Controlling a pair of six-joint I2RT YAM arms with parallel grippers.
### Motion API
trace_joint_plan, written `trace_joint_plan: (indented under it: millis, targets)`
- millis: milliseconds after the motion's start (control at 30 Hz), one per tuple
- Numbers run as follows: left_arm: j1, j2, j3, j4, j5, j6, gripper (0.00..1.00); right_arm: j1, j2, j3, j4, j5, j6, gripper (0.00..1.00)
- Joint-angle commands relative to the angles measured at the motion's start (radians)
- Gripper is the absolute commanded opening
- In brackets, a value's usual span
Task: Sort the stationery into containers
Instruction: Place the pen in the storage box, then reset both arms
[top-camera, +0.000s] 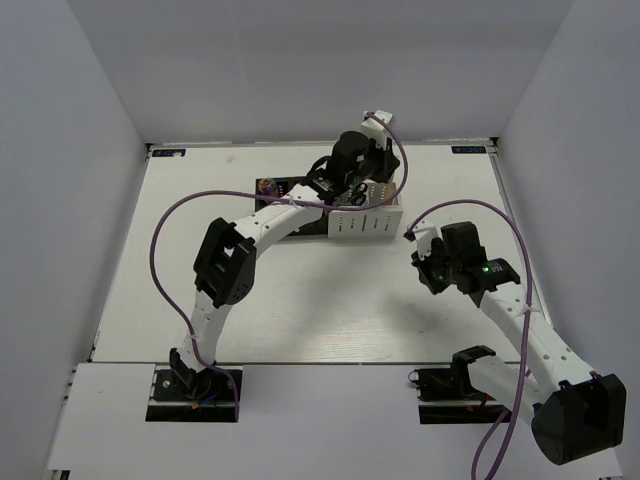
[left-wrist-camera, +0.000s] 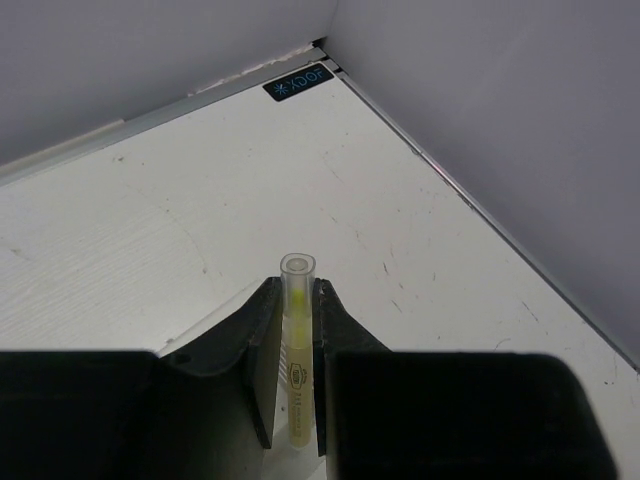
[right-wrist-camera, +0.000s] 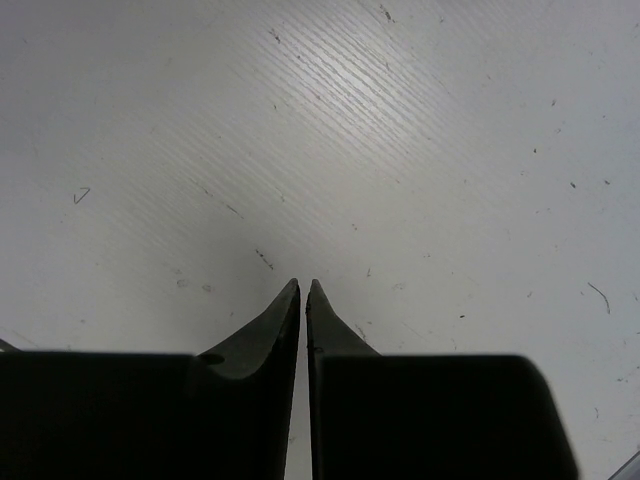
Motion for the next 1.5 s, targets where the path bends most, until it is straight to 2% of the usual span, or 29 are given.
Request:
trace_joint_plan:
  millis: [0, 200, 333, 433, 467, 533, 567, 667, 700, 733, 800, 900, 1000, 1133, 1233, 1267, 1300, 1333, 1367, 1400, 1467]
  targets:
    - [0.01, -0.023, 0.013, 0.042, 0.025, -0.023, 0.0, 0.002, 0.004, 0.015, 0.016, -0.015, -0.011, 0.09]
    - [0.013, 0.019, 0.014, 0.074, 0.011, 0.044, 0.0, 0.0, 0.007, 0.018, 0.015, -0.015, -0.011, 0.1]
    - [0.013, 0.04, -0.008, 0.103, 0.008, 0.081, 0.0, 0.003, 0.005, 0.015, 0.013, -0.019, -0.014, 0.16]
    - [0.012, 0.053, -0.01, 0.095, 0.008, 0.096, 0.0, 0.002, 0.004, 0.019, 0.01, -0.028, -0.014, 0.32]
    - [0.012, 0.06, -0.01, 0.091, 0.005, 0.098, 0.0, -0.001, 0.004, 0.019, 0.007, -0.032, -0.014, 0.43]
    - [0.009, 0.059, -0.016, 0.085, 0.005, 0.104, 0.0, 0.0, 0.004, 0.019, 0.005, -0.035, -0.017, 0.58]
    - [0.012, 0.057, -0.02, 0.083, 0.005, 0.107, 0.09, -0.001, 0.002, 0.02, 0.004, -0.039, -0.017, 0.71]
    - [0.01, 0.042, -0.043, 0.083, 0.003, 0.098, 0.37, -0.001, -0.002, 0.019, 0.001, -0.05, -0.017, 0.85]
    - [0.012, 0.034, -0.043, 0.079, 0.002, 0.096, 0.59, 0.0, -0.004, 0.022, 0.002, -0.053, -0.016, 0.86]
    - [0.013, 0.028, -0.046, 0.074, 0.005, 0.096, 0.69, 0.0, -0.006, 0.022, -0.001, -0.058, -0.016, 0.88]
    - [0.01, 0.014, -0.046, 0.066, 0.002, 0.096, 0.82, -0.004, -0.009, 0.022, -0.004, -0.062, -0.016, 0.9]
    - [0.01, -0.019, -0.043, 0.059, 0.008, 0.089, 0.96, -0.003, -0.012, 0.023, -0.002, -0.068, -0.014, 0.9]
    - [0.007, -0.081, -0.063, 0.049, 0.023, 0.076, 1.0, -0.003, -0.018, 0.022, -0.002, -0.074, -0.016, 0.9]
    - [-0.017, -0.298, -0.181, 0.028, 0.031, 0.063, 1.0, -0.004, -0.035, 0.017, 0.002, -0.076, 0.0, 0.9]
    - [-0.031, -0.498, -0.301, -0.139, 0.035, 0.049, 1.0, -0.004, -0.042, 0.014, 0.041, -0.032, 0.027, 0.9]
    - [-0.03, -0.533, -0.342, -0.309, 0.023, 0.024, 1.0, -0.004, -0.042, 0.015, 0.063, -0.003, 0.081, 0.9]
    - [-0.028, -0.638, -0.386, -0.375, -0.021, 0.018, 1.0, -0.001, -0.044, 0.018, 0.083, 0.01, 0.098, 0.9]
    - [-0.027, -0.67, -0.408, -0.439, -0.029, 0.014, 1.0, -0.004, -0.051, 0.019, 0.1, 0.043, 0.131, 0.9]
    - [-0.022, -0.702, -0.504, -0.605, -0.096, 0.018, 1.0, -0.003, -0.053, 0.019, 0.107, 0.062, 0.164, 0.9]
    - [-0.014, -0.793, -0.543, -0.691, -0.118, 0.023, 1.0, -0.004, -0.058, 0.009, 0.149, 0.079, 0.205, 0.9]
    - [0.015, -0.863, -0.633, -0.759, -0.146, 0.014, 1.0, -0.006, -0.061, 0.005, 0.172, 0.16, 0.26, 0.9]
